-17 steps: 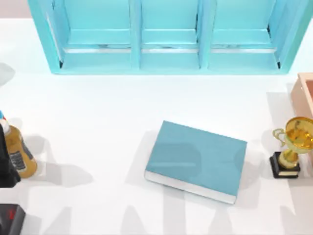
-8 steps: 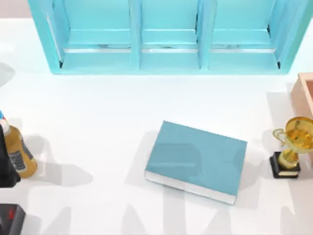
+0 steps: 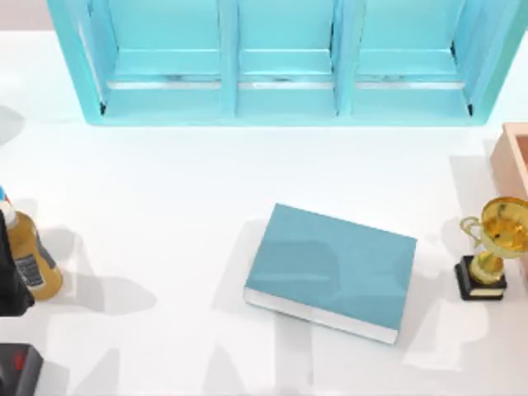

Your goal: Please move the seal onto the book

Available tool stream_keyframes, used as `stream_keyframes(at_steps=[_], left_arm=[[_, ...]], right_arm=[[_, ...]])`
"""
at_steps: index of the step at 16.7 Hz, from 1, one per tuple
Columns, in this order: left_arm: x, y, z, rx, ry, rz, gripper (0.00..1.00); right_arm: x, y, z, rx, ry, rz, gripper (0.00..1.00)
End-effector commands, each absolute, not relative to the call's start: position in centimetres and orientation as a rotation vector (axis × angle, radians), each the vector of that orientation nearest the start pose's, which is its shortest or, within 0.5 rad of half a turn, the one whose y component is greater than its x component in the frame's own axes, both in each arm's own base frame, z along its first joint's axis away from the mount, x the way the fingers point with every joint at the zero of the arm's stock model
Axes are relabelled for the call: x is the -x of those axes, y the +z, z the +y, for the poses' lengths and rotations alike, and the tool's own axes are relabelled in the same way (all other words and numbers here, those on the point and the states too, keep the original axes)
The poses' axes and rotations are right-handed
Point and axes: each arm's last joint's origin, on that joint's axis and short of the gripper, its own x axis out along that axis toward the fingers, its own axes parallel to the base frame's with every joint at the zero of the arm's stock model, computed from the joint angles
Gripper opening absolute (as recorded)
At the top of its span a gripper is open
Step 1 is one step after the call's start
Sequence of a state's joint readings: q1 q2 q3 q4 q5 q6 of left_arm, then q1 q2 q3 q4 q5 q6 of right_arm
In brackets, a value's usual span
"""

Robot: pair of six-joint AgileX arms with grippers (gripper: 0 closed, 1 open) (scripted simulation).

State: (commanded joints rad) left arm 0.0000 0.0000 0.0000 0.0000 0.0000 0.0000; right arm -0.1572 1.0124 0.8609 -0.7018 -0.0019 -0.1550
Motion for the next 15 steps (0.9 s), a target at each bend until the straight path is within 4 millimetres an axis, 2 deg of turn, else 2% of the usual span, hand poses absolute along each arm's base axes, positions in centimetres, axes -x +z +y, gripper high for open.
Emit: stream_keyframes(at_steps=[4,8,11,15], left_arm=[[-10.6,16.0,-0.1,0.0,0.0,0.0,1.0],[-10.6,16.0,-0.1,0.0,0.0,0.0,1.0],[-10.6,16.0,-0.1,0.0,0.0,0.0,1.0],[-10.6,16.0,-0.1,0.0,0.0,0.0,1.0]], right_arm=[[-26.4,27.1,-5.6,0.059,-0.063,1.191,1.0],[-31.0,25.6,-8.0,0.024,-0.034,1.429,1.0],[-33.0,24.6,-9.2,0.003,-0.015,1.533,1.0],[-33.6,24.2,-9.6,-0.005,-0.009,1.564,1.0]])
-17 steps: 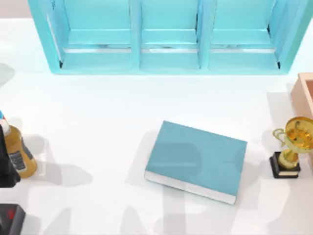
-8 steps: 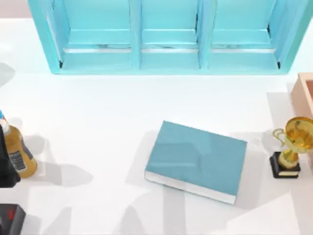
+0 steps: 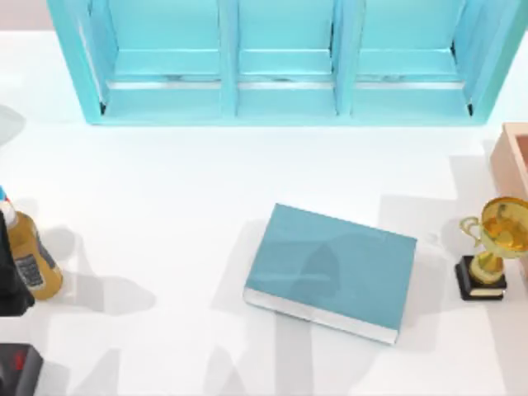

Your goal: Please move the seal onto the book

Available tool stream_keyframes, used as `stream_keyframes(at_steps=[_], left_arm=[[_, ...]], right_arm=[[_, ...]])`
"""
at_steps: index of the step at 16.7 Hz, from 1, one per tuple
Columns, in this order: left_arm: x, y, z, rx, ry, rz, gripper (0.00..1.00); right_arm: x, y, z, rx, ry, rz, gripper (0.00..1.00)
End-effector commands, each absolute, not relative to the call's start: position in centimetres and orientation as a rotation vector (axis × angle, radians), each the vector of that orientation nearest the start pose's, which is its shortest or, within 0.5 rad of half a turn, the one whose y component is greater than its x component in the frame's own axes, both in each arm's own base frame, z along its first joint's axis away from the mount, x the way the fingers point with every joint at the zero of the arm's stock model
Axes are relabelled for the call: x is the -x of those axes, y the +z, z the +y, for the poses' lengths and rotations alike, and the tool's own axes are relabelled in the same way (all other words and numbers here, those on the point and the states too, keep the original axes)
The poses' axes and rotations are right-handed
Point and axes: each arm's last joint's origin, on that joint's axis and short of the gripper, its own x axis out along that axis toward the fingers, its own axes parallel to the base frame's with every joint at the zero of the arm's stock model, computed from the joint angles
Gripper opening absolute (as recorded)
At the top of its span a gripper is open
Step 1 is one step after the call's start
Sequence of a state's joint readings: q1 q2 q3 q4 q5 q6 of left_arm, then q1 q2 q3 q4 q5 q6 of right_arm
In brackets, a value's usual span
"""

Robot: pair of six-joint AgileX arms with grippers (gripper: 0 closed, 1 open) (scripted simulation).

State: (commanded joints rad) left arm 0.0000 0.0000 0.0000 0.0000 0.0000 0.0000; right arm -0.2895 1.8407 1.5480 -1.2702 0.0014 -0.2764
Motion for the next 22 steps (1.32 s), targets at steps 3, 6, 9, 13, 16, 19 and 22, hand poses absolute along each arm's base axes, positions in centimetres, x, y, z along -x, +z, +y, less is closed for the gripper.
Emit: stream_keyframes(at_steps=[3,6,9,13,16,19,22], left_arm=[[-10.6,16.0,-0.1,0.0,0.0,0.0,1.0],[-10.6,16.0,-0.1,0.0,0.0,0.0,1.0],[-10.6,16.0,-0.1,0.0,0.0,0.0,1.0],[-10.6,16.0,-0.1,0.0,0.0,0.0,1.0],[-10.6,16.0,-0.1,0.0,0.0,0.0,1.0],[-10.6,16.0,-0.1,0.0,0.0,0.0,1.0],[-10.6,16.0,-0.1,0.0,0.0,0.0,1.0]], right_arm=[[-33.6,24.2,-9.4,-0.001,-0.006,1.561,1.0],[-33.6,23.0,-9.5,-0.005,-0.008,1.568,1.0],[-34.0,19.7,-9.7,-0.004,-0.01,1.561,1.0],[-33.8,15.2,-9.7,-0.003,-0.011,1.556,1.0],[-33.6,14.2,-9.6,-0.005,-0.009,1.564,1.0],[-33.6,14.2,-9.6,-0.005,-0.009,1.564,0.92],[-33.6,14.2,-9.6,-0.005,-0.009,1.564,0.7]])
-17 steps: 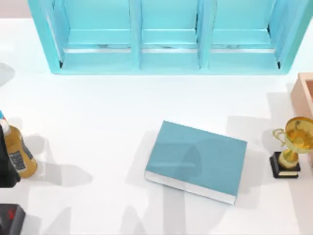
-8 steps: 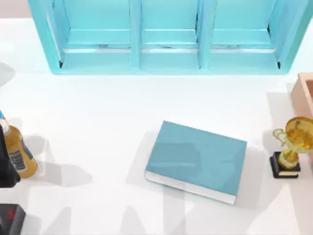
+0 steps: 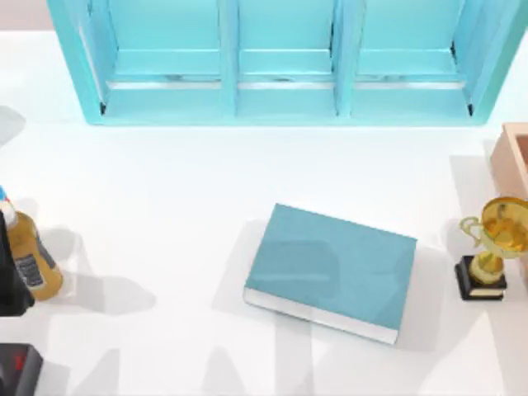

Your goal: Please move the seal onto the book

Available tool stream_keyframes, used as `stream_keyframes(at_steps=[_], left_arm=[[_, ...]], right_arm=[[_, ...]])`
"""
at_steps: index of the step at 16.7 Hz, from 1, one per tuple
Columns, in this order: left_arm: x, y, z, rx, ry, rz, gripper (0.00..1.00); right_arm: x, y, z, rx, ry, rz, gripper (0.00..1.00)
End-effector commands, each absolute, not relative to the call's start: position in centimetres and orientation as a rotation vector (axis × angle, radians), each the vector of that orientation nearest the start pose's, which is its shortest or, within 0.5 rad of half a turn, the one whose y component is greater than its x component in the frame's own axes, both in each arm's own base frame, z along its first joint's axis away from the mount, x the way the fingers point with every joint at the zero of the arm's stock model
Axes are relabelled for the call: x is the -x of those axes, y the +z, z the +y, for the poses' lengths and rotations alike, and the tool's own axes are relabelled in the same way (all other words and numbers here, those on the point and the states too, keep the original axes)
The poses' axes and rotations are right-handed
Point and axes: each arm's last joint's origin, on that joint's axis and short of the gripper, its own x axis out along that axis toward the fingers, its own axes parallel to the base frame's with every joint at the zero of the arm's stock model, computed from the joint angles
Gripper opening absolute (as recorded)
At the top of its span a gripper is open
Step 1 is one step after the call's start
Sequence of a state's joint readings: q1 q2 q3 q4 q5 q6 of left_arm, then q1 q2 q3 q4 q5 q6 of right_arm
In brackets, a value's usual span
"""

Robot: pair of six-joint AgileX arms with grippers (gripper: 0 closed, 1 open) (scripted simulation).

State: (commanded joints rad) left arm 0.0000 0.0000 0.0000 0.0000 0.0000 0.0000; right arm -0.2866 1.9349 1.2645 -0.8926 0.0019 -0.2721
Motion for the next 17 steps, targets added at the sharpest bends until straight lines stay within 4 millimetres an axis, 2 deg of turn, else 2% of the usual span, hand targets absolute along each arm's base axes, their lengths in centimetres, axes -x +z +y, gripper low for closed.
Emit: stream_keyframes(at_steps=[9,17], left_arm=[[-10.57,16.0,-0.12,0.0,0.0,0.0,1.0],[-10.57,16.0,-0.12,0.0,0.0,0.0,1.0]], right_arm=[[-33.63,14.22,-9.65,-0.005,-0.009,1.564,0.02],[-33.63,14.22,-9.65,-0.005,-0.009,1.564,0.0]])
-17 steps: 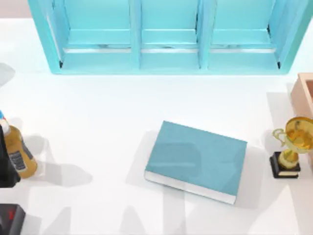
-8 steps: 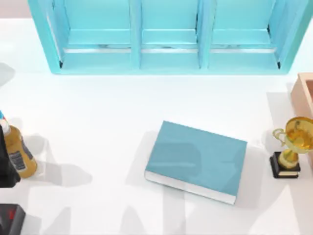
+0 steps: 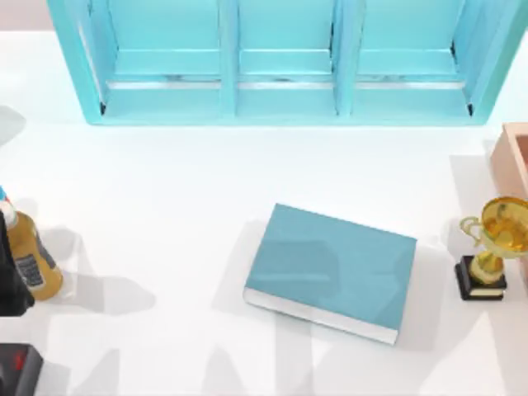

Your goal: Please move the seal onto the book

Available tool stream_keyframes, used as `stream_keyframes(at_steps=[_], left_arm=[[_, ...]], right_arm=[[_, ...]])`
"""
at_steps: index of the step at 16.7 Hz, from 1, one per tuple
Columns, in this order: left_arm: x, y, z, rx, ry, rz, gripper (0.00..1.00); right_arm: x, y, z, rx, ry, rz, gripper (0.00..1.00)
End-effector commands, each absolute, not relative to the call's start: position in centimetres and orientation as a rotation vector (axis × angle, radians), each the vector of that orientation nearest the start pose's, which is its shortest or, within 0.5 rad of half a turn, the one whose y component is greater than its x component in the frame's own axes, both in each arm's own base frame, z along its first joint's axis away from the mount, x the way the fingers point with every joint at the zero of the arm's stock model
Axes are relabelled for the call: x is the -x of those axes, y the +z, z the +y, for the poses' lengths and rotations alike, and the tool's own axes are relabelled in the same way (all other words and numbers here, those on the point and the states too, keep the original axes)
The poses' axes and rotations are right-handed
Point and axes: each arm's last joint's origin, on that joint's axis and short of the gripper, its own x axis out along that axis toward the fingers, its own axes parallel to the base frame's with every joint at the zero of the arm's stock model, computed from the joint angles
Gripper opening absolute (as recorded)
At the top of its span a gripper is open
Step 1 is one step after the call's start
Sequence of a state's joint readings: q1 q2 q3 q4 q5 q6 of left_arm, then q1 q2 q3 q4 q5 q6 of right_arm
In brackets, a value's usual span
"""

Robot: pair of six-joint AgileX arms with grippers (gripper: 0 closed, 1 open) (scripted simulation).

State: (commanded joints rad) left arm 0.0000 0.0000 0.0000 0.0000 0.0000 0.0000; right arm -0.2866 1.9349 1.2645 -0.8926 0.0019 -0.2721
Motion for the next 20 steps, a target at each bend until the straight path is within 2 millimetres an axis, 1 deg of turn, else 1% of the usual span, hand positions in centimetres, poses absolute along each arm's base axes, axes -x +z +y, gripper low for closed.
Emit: stream_keyframes(at_steps=[2,4,6,8,10,12,15,17,18,20], left_arm=[[-10.6,16.0,-0.1,0.0,0.0,0.0,1.0],[-10.6,16.0,-0.1,0.0,0.0,0.0,1.0],[-10.6,16.0,-0.1,0.0,0.0,0.0,1.0],[-10.6,16.0,-0.1,0.0,0.0,0.0,1.0],[-10.6,16.0,-0.1,0.0,0.0,0.0,1.0],[-10.6,16.0,-0.1,0.0,0.0,0.0,1.0],[-10.6,16.0,-0.1,0.0,0.0,0.0,1.0],[-10.6,16.0,-0.1,0.0,0.0,0.0,1.0],[-10.6,16.0,-0.1,0.0,0.0,0.0,1.0],[-10.6,16.0,-0.1,0.0,0.0,0.0,1.0]], right_arm=[[-33.7,14.3,-9.7,-0.007,-0.012,1.561,0.0],[-34.2,15.0,-9.8,-0.038,-0.036,1.545,0.0],[-35.3,16.6,-9.7,-0.094,-0.081,1.511,0.0],[-36.6,18.9,-8.9,-0.157,-0.127,1.472,0.0],[-37.5,21.4,-7.0,-0.198,-0.149,1.452,0.0],[-37.7,23.8,-4.1,-0.194,-0.137,1.464,0.0],[-36.4,26.9,1.1,-0.12,-0.08,1.512,0.0],[-34.9,28.4,3.8,-0.053,-0.038,1.542,0.0],[-34.3,28.9,4.7,-0.028,-0.024,1.553,0.0],[-33.8,29.3,5.4,-0.004,-0.011,1.562,0.0]])
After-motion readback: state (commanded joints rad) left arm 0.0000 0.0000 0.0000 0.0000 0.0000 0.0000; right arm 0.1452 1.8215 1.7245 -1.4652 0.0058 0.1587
